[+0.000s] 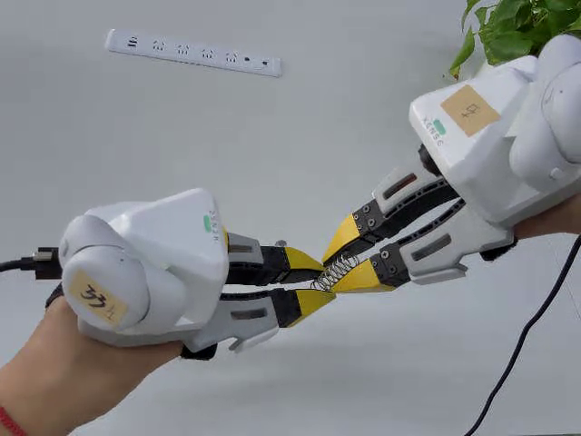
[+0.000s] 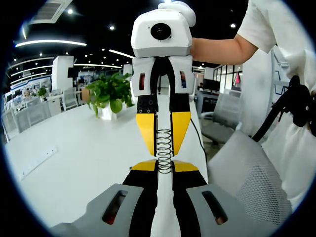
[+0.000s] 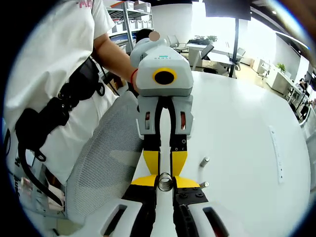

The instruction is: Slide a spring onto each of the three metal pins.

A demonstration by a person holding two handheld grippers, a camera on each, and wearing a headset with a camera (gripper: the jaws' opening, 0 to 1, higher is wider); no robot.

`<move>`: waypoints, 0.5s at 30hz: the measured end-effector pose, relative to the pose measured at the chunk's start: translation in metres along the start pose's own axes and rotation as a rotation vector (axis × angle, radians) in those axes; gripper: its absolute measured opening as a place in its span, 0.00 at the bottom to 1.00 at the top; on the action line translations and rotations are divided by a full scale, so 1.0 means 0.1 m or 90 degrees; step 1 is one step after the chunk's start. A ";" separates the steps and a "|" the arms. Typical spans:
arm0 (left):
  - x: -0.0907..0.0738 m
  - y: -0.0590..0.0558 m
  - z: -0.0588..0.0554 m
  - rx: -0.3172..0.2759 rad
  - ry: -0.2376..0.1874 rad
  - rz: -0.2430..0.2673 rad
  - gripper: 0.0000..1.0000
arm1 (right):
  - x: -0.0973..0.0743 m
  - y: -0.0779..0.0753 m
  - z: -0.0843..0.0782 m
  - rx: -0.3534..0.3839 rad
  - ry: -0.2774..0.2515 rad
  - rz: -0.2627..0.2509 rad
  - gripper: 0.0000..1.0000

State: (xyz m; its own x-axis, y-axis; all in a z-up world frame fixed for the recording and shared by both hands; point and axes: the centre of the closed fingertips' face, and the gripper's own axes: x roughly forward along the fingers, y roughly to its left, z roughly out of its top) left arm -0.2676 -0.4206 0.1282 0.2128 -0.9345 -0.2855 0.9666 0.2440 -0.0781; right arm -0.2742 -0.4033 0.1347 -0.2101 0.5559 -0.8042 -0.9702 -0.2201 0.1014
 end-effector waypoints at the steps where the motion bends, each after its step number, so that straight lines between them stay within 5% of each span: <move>1: 0.00 0.00 0.00 0.000 0.000 0.000 0.06 | 0.00 0.00 0.00 0.000 0.000 0.001 0.08; 15: 0.00 -0.01 -0.03 0.003 0.008 0.000 0.07 | 0.03 0.01 -0.02 -0.007 0.015 0.005 0.07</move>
State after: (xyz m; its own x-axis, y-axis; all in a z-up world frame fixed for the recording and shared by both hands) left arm -0.2688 -0.4196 0.1251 0.2107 -0.9310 -0.2980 0.9674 0.2424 -0.0735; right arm -0.2754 -0.4036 0.1309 -0.2145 0.5350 -0.8172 -0.9673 -0.2325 0.1016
